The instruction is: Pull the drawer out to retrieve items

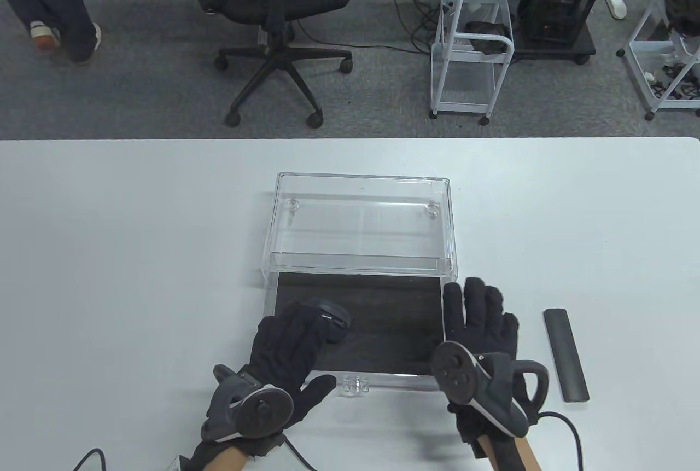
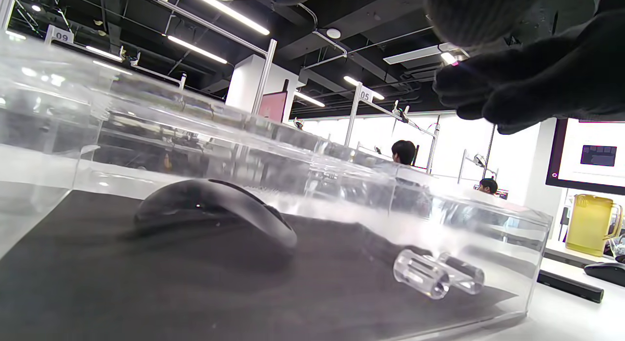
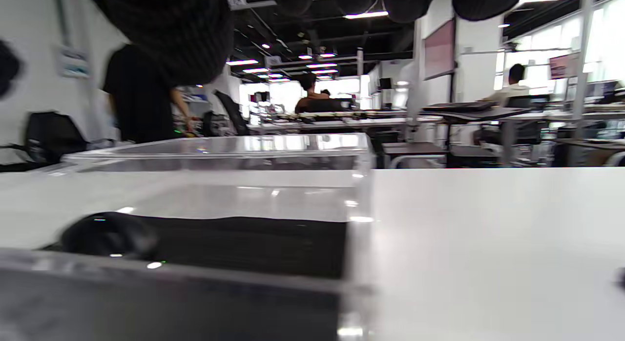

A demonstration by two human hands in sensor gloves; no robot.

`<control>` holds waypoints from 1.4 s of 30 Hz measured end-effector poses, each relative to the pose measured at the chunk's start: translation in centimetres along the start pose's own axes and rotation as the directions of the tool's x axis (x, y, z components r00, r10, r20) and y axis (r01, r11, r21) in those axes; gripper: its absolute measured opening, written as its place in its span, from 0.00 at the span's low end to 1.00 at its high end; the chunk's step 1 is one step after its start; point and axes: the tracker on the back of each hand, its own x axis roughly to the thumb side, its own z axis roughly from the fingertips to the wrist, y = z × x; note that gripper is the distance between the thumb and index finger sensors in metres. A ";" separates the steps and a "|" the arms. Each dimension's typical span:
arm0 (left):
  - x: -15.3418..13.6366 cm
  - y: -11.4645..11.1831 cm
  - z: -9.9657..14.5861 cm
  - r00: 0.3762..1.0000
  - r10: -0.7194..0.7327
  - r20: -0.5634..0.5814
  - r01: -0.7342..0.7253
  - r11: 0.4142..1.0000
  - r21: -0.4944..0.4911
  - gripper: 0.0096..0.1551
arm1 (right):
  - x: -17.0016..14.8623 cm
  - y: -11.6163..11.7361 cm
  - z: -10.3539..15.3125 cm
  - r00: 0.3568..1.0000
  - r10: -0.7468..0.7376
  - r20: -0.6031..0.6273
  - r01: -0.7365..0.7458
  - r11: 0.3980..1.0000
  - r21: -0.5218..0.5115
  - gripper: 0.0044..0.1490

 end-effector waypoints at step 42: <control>-1.7 -7.2 -14.2 0.905 -0.425 0.037 0.252 0.463 -0.850 0.61 | 0.1 5.4 0.4 0.982 -0.108 0.153 0.107 0.994 0.016 0.62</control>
